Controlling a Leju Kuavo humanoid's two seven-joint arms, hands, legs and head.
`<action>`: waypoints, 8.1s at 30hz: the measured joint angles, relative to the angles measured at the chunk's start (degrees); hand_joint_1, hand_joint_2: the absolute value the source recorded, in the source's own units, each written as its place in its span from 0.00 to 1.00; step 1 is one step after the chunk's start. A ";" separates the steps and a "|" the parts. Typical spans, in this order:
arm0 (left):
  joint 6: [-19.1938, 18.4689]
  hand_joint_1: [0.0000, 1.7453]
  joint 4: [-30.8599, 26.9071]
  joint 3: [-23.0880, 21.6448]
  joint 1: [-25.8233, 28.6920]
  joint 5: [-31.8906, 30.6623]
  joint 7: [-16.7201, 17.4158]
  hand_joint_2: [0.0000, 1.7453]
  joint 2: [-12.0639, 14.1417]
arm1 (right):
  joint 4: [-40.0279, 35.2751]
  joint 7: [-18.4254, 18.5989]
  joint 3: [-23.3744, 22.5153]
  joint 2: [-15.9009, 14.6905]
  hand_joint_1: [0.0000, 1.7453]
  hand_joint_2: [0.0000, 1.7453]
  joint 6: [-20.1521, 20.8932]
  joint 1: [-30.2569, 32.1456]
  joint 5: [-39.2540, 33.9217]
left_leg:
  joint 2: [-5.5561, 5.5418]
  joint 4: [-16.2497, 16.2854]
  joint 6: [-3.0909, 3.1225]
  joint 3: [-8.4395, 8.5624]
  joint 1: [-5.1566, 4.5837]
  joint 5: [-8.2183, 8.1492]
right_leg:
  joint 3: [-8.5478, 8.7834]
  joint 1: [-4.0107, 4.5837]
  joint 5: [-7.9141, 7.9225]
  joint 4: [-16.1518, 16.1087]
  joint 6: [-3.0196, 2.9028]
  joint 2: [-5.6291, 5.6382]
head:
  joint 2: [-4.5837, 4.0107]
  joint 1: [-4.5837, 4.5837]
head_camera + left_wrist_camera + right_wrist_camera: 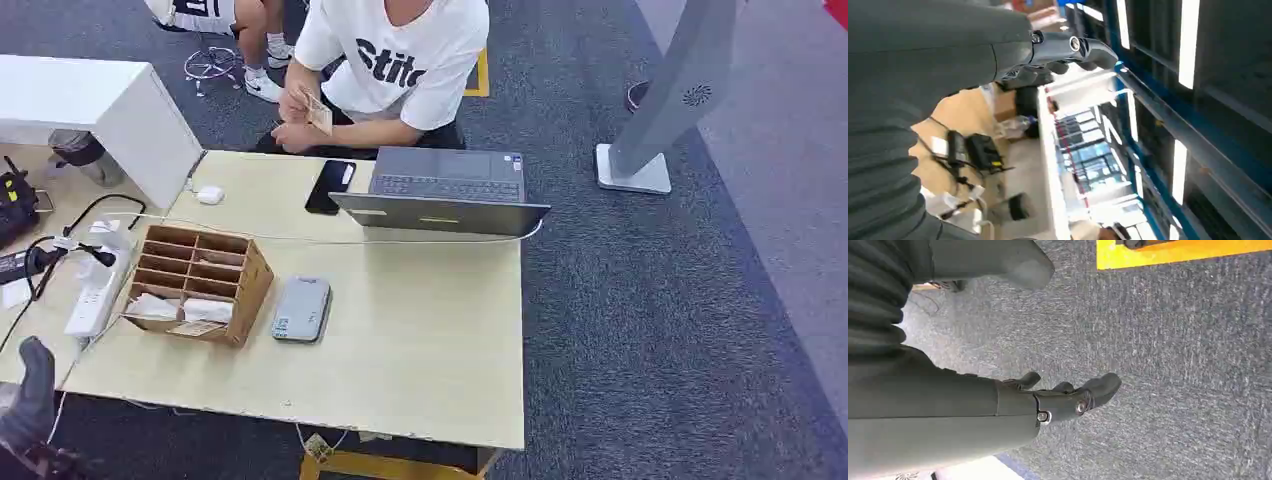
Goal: Pass the card to the sensor for recognition and then transmit it.
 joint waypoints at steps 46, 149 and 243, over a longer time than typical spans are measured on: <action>-11.45 1.00 34.93 -23.74 -35.81 -43.72 31.78 1.00 31.35 | 0.39 2.01 0.04 0.15 0.00 1.00 4.96 -0.84 3.45 | 0.11 0.01 -0.05 -0.02 0.03 0.12 | -0.05 0.03 0.07 0.07 -0.06 0.14 | 0.00 0.02; -29.46 1.00 40.76 -44.29 -28.01 -38.52 35.26 1.00 29.69 | 0.39 1.24 1.44 0.15 0.00 1.00 6.75 -1.29 2.60 | -0.01 0.01 -0.08 -0.01 0.04 0.18 | 0.02 0.04 0.09 0.10 -0.09 0.01 | 0.00 0.02; -42.34 0.00 -7.17 -16.77 15.28 -25.55 37.99 1.00 46.34 | 0.42 1.49 -1.05 0.15 0.00 1.00 4.92 1.21 -2.71 | 0.10 -0.05 -0.15 -0.01 0.09 0.08 | 0.01 0.10 -0.03 0.11 -0.27 0.04 | 0.00 0.02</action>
